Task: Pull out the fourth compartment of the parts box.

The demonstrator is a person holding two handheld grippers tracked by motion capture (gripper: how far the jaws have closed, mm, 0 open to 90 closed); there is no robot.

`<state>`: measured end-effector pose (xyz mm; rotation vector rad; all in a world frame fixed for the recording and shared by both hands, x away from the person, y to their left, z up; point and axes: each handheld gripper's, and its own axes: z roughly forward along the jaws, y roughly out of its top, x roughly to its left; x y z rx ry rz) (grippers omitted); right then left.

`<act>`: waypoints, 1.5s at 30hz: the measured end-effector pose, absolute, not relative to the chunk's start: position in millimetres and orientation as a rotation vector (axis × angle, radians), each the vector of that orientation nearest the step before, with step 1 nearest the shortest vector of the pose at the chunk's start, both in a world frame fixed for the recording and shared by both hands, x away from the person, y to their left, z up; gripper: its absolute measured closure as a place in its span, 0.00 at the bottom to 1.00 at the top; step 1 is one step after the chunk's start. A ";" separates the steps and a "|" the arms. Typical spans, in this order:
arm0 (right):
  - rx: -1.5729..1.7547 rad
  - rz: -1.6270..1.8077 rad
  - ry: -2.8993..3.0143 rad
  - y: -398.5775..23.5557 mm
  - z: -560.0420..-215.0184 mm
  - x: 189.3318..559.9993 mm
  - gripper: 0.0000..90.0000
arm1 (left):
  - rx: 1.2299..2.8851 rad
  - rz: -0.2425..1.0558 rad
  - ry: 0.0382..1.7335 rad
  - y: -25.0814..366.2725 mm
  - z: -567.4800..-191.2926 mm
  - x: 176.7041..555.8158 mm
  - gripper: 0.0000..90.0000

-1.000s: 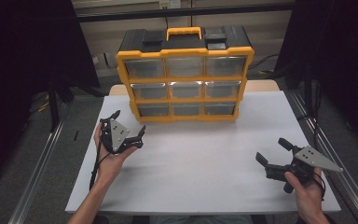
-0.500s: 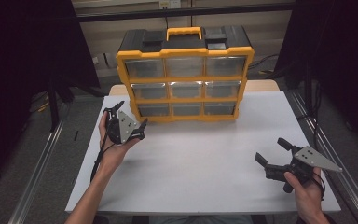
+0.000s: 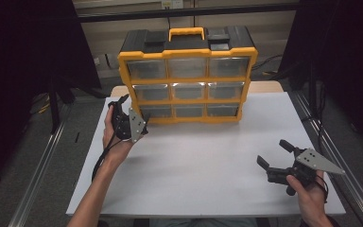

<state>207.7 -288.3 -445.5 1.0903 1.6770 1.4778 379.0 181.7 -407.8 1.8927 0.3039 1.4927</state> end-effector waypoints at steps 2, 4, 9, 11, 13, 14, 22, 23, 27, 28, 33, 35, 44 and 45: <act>1.101 1.474 1.673 -289.0 -445.7 208.4 0.01 | 1.884 1.543 0.247 181.1 -405.9 380.6 0.09; 1.101 1.474 1.672 -289.2 -445.8 208.9 0.01 | 1.879 1.568 0.216 180.4 -405.0 383.6 0.09; 1.094 1.478 1.676 -288.8 -445.5 208.5 0.01 | 1.931 1.673 0.114 177.3 -402.0 390.6 0.10; 1.095 1.476 1.675 -289.6 -445.4 207.9 0.01 | 1.920 1.763 0.033 174.7 -395.9 393.0 0.10; 1.094 1.477 1.673 -289.9 -445.7 208.5 0.01 | 1.943 1.772 0.027 173.6 -394.3 392.9 0.10; 1.104 1.473 1.670 -289.6 -445.8 208.7 0.01 | 1.952 1.784 0.002 171.7 -391.2 394.0 0.10; 1.104 1.469 1.680 -289.2 -445.9 208.6 0.01 | 1.932 1.944 -0.085 160.3 -381.7 405.7 0.11; 1.104 1.469 1.680 -289.2 -445.9 208.6 0.01 | 1.926 1.941 -0.098 159.0 -383.5 408.4 0.11; 1.107 1.467 1.684 -290.5 -446.4 208.3 0.01 | 1.961 1.985 -0.194 156.7 -389.3 413.5 0.17; 1.105 1.467 1.680 -290.6 -446.6 208.8 0.01 | 1.951 1.992 -0.208 158.1 -391.3 416.5 0.20; 1.104 1.462 1.680 -290.4 -446.4 208.2 0.01 | 1.956 2.008 -0.221 162.5 -397.0 420.0 0.24; 1.101 1.468 1.677 -290.1 -446.2 207.7 0.01 | 1.980 2.016 -0.210 165.4 -399.5 420.3 0.27; 1.104 1.471 1.676 -291.4 -446.3 206.6 0.01 | 2.015 2.069 -0.266 177.6 -402.3 417.6 0.49; 1.103 1.471 1.675 -291.4 -446.2 206.6 0.01 | 2.009 2.049 -0.265 178.4 -403.9 417.7 0.52</act>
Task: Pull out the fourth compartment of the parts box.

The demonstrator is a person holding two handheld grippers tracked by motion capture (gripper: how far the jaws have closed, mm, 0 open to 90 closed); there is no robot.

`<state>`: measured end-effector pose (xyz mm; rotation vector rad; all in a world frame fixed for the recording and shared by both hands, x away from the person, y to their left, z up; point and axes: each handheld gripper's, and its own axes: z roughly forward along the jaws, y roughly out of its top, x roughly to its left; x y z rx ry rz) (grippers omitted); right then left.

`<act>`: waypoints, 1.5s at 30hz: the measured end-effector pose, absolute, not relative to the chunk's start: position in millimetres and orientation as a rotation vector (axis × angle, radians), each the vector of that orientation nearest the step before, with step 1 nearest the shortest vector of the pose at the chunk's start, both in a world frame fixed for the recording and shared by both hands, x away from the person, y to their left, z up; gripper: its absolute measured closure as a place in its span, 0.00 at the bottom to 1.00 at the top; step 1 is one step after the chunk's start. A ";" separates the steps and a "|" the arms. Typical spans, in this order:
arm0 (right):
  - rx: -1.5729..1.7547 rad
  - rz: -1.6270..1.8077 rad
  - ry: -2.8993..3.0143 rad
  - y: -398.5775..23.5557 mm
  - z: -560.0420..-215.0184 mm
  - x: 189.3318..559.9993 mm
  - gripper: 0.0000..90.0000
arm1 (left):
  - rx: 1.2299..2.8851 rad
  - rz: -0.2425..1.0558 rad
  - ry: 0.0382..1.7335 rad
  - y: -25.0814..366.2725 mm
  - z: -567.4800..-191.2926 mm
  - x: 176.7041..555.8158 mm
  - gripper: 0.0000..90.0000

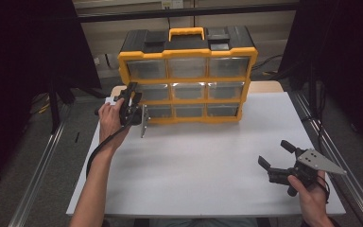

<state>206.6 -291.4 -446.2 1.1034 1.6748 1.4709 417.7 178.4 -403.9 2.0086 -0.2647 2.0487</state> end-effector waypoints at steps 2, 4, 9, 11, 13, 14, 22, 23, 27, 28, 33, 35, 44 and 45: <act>1.101 1.469 1.677 -291.6 -445.7 205.9 0.01 | 2.029 2.031 -0.238 179.9 -405.8 417.9 0.58; 1.101 1.468 1.677 -291.7 -445.3 205.3 0.01 | 2.037 2.019 -0.247 181.4 -406.7 419.2 0.65; 1.101 1.471 1.677 -291.7 -446.0 206.0 0.01 | 2.043 2.009 -0.243 180.9 -404.8 419.7 0.72; 1.107 1.471 1.673 -291.2 -446.0 206.0 0.01 | 2.028 1.996 -0.236 180.5 -404.2 420.5 0.74; 1.105 1.468 1.680 -291.5 -445.7 205.2 0.01 | 2.049 2.011 -0.246 179.8 -402.2 420.6 0.75; 1.107 1.465 1.675 -291.2 -445.8 205.4 0.01 | 2.041 2.014 -0.233 178.9 -403.3 421.6 0.76; 1.106 1.466 1.671 -291.7 -445.9 204.8 0.01 | 2.023 2.032 -0.236 177.3 -402.7 422.7 0.85; 1.106 1.466 1.671 -291.7 -445.9 204.8 0.01 | 2.032 2.041 -0.245 176.7 -401.6 421.9 0.85; 1.107 1.467 1.671 -292.0 -445.8 204.3 0.01 | 2.020 2.047 -0.259 175.6 -401.1 422.2 0.87; 1.107 1.467 1.671 -291.9 -445.8 204.3 0.01 | 2.027 2.043 -0.251 176.0 -400.9 422.0 0.87; 1.108 1.471 1.671 -291.6 -446.0 204.5 0.01 | 2.035 2.036 -0.247 176.2 -400.0 420.9 0.87; 1.106 1.471 1.671 -291.7 -446.0 204.6 0.01 | 2.032 2.039 -0.238 176.0 -400.4 420.0 0.87; 1.106 1.468 1.673 -291.8 -446.0 204.6 0.01 | 2.021 2.026 -0.248 177.9 -399.4 418.2 0.88; 1.107 1.470 1.670 -291.8 -446.0 204.6 0.01 | 2.021 2.030 -0.254 178.2 -399.0 417.4 0.88</act>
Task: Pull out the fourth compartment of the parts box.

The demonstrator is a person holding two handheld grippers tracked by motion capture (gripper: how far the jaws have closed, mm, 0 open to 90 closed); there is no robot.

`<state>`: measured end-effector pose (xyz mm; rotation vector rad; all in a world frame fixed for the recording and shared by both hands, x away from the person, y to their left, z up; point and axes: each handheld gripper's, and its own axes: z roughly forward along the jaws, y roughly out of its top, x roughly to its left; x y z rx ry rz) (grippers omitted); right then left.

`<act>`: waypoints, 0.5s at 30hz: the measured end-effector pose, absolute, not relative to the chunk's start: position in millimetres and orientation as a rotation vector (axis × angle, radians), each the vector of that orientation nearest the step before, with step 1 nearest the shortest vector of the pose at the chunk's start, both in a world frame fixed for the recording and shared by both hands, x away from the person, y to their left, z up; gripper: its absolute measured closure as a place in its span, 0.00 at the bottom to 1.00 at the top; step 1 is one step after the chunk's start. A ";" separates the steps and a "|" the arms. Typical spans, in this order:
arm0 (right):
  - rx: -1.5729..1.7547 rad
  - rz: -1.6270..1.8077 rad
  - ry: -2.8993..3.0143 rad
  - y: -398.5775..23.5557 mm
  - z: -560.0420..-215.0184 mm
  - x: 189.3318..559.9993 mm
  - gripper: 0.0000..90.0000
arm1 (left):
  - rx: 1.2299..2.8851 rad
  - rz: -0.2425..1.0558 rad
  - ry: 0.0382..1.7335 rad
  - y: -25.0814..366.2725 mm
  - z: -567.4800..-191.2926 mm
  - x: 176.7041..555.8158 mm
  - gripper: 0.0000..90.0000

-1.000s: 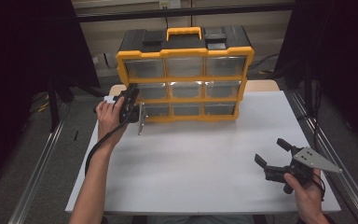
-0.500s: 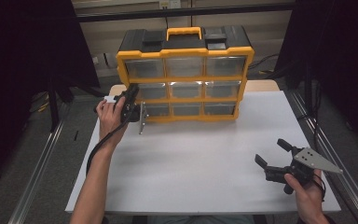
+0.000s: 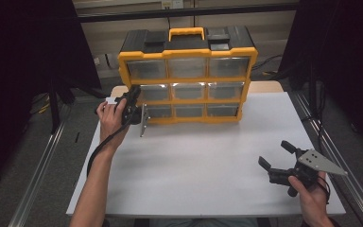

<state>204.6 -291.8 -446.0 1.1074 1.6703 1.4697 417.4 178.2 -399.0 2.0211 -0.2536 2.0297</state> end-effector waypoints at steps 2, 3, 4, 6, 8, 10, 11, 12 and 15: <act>1.104 1.477 1.671 -291.9 -445.9 204.8 0.01 | 2.009 2.030 -0.267 178.5 -399.2 417.1 0.88; 1.107 1.476 1.669 -292.0 -445.9 204.8 0.01 | 2.015 2.022 -0.256 178.8 -399.5 416.6 0.88; 1.103 1.471 1.670 -292.3 -446.1 205.1 0.01 | 2.011 2.020 -0.255 179.0 -399.7 416.6 0.88; 1.103 1.473 1.669 -292.3 -445.9 204.9 0.01 | 2.011 2.019 -0.256 179.2 -399.7 416.4 0.88; 1.104 1.473 1.672 -292.3 -445.8 204.6 0.01 | 2.012 2.021 -0.261 179.4 -399.4 415.9 0.88; 1.101 1.469 1.669 -292.3 -446.0 205.1 0.01 | 2.001 2.027 -0.274 179.7 -399.2 415.3 0.88; 1.103 1.471 1.669 -292.3 -445.9 205.1 0.01 | 2.002 2.025 -0.272 180.1 -399.2 414.7 0.87; 1.102 1.474 1.670 -292.4 -445.9 204.9 0.01 | 1.979 2.012 -0.270 180.2 -400.7 415.5 0.87; 1.102 1.472 1.674 -292.4 -445.8 204.4 0.01 | 2.011 2.022 -0.268 182.0 -400.1 412.4 0.87</act>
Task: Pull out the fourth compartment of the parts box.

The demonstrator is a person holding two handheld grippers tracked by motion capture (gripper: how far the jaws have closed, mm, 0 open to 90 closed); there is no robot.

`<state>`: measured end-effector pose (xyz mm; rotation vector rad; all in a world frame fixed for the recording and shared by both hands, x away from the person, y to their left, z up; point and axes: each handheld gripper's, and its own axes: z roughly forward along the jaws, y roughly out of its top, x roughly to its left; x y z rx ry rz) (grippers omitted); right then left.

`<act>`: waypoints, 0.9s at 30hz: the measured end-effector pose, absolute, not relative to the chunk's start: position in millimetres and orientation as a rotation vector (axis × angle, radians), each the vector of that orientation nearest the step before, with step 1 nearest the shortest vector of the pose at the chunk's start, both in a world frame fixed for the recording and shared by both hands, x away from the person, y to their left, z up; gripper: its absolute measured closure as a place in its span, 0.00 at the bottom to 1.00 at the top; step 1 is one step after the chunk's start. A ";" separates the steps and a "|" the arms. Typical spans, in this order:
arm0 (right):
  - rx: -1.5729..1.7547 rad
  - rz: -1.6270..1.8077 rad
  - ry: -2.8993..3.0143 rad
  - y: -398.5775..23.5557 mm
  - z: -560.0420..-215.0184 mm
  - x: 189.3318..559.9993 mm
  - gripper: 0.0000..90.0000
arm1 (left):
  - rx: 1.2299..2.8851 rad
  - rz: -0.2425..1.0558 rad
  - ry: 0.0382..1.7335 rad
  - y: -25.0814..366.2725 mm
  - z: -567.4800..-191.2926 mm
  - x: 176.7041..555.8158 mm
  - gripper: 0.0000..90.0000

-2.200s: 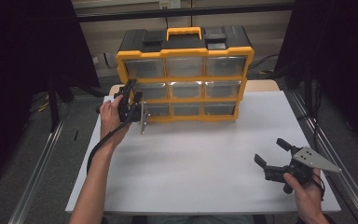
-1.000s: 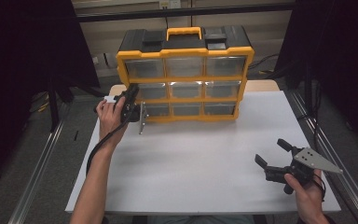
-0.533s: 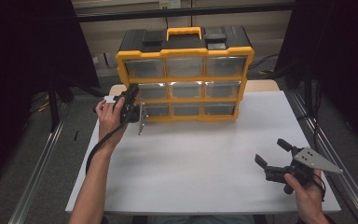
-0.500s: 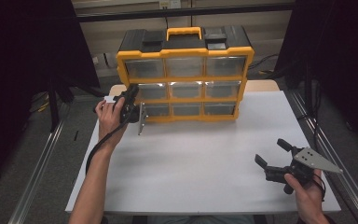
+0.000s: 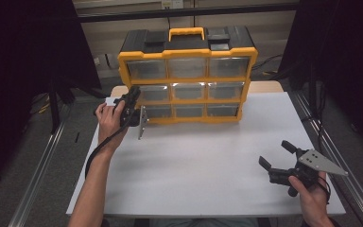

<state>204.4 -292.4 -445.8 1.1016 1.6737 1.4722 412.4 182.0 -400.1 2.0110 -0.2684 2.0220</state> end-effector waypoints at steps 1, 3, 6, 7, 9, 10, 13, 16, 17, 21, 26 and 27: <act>1.102 1.472 1.674 -292.4 -445.8 204.4 0.01 | 2.004 2.030 -0.270 181.9 -399.9 411.0 0.87; 1.103 1.472 1.673 -292.4 -445.8 204.4 0.01 | 1.997 2.025 -0.266 181.8 -400.1 409.9 0.88; 1.101 1.472 1.673 -292.4 -445.7 204.4 0.01 | 1.997 2.020 -0.280 182.3 -399.7 409.5 0.88; 1.102 1.473 1.674 -292.3 -445.7 204.3 0.01 | 2.002 2.023 -0.280 182.5 -400.0 408.8 0.88; 1.101 1.473 1.673 -292.4 -445.6 204.2 0.01 | 2.010 2.029 -0.289 182.7 -400.2 407.4 0.88; 1.101 1.471 1.673 -292.8 -445.6 204.1 0.01 | 1.999 2.042 -0.298 182.6 -400.0 406.7 0.88; 1.106 1.469 1.670 -292.8 -445.7 204.1 0.01 | 2.001 2.024 -0.279 183.6 -401.6 405.7 0.88; 1.105 1.469 1.670 -292.5 -445.7 204.1 0.01 | 2.006 2.024 -0.298 184.1 -400.8 404.3 0.88; 1.103 1.468 1.673 -292.4 -445.7 204.1 0.01 | 2.007 2.025 -0.304 184.3 -400.7 404.1 0.88; 1.104 1.467 1.670 -292.2 -445.7 204.2 0.01 | 2.003 2.021 -0.297 184.7 -401.1 402.6 0.88; 1.100 1.468 1.675 -292.6 -445.7 204.0 0.01 | 2.003 2.030 -0.305 184.3 -400.2 400.5 0.88; 1.101 1.468 1.674 -292.4 -445.7 203.9 0.01 | 2.000 2.029 -0.295 184.4 -400.7 399.7 0.88</act>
